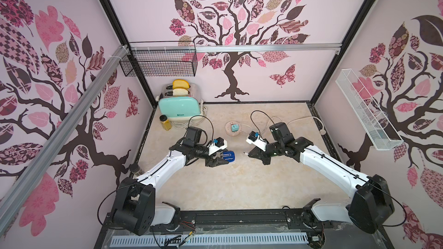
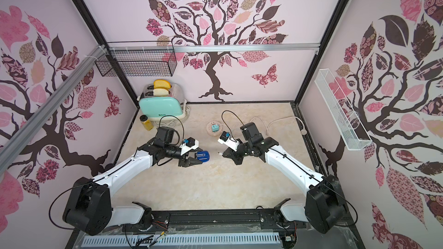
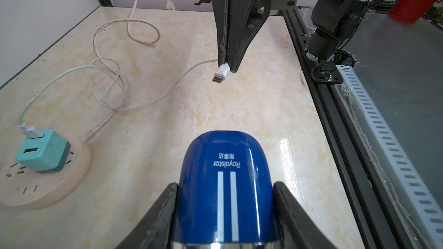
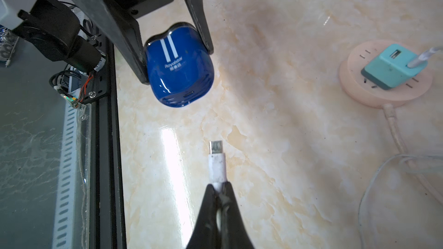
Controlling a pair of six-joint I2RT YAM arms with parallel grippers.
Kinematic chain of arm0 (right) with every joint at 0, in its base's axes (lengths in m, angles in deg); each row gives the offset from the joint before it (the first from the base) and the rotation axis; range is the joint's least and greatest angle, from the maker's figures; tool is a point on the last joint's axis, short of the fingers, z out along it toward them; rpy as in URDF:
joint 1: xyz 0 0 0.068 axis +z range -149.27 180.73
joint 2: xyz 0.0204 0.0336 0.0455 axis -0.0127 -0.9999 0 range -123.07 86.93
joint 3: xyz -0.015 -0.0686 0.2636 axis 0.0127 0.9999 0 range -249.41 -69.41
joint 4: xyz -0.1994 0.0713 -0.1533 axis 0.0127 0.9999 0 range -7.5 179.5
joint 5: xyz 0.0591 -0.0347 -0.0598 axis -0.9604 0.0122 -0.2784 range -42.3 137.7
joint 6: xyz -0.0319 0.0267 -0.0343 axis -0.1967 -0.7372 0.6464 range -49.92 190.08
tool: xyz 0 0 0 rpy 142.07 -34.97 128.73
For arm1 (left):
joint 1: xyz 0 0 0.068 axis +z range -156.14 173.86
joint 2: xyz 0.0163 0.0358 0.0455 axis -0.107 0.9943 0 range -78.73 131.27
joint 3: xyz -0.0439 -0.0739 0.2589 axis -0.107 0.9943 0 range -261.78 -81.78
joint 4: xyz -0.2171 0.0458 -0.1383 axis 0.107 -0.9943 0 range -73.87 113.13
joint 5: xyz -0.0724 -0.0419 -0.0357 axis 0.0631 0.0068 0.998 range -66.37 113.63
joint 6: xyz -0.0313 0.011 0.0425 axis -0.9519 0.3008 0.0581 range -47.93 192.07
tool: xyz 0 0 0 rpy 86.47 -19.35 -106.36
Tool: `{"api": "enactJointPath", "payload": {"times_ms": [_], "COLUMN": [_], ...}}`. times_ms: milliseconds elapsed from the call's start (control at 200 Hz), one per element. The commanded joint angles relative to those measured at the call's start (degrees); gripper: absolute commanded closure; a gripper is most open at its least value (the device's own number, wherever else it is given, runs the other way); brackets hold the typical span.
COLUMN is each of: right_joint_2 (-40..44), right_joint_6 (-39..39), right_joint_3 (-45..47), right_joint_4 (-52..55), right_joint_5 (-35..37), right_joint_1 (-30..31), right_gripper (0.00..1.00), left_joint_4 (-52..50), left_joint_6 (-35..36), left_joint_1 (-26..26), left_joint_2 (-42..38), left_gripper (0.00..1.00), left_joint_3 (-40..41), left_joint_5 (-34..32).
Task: Charge the electric shaver
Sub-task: Insert the charging cable into the electric shaver.
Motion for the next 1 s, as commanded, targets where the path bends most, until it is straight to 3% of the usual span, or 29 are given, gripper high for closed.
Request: {"api": "enactJointPath", "payload": {"times_ms": [0, 350, 995], "right_joint_2": [1.06, 3.03, 0.9], "right_joint_6": [1.04, 1.84, 2.05], "right_joint_3": [0.19, 1.08, -0.36], "right_joint_4": [-1.11, -2.24, -1.39], "right_joint_5": [-2.74, -0.59, -0.36], "right_joint_1": [0.88, 3.78, 5.91], "right_gripper": [1.0, 1.0, 1.0], "left_joint_4": [0.33, 1.9, 0.97], "left_joint_6": [0.52, -2.0, -2.32], "left_joint_1": [-0.47, -0.47, -1.57], "left_joint_2": [-0.36, -0.51, 0.16], "left_gripper": [1.0, 1.0, 1.0], "left_joint_3": [0.32, 0.02, -1.34], "left_joint_5": [3.25, 7.31, 8.9]}}
